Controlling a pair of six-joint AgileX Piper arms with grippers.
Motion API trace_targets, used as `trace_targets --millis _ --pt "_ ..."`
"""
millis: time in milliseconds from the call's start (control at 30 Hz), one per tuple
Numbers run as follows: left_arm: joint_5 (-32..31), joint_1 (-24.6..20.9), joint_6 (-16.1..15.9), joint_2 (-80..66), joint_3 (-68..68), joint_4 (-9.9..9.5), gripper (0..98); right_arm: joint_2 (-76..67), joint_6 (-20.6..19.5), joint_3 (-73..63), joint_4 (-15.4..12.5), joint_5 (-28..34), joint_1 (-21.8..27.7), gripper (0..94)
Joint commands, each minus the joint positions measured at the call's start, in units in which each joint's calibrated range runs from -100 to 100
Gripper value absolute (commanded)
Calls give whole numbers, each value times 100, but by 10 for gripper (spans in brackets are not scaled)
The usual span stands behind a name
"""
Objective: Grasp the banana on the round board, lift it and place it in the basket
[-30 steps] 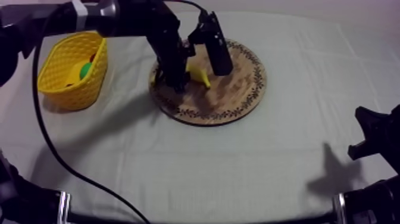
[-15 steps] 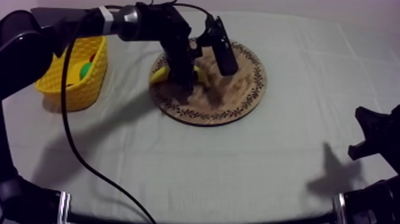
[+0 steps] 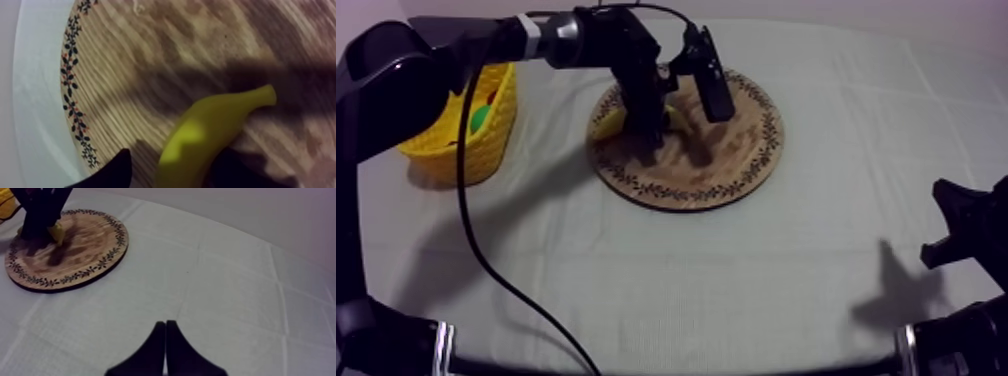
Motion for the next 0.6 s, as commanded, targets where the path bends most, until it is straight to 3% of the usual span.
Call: trace_targets --millis 0,333,567 --pt "21 -16 -35 56 4 -3 596 0 5 -3 0 -4 0 3" --pt "38 -83 -292 100 17 55 437 0 6 -3 0 -4 0 3" --pt "128 -71 -382 -68 80 202 364 0 2 -3 0 -4 0 3"
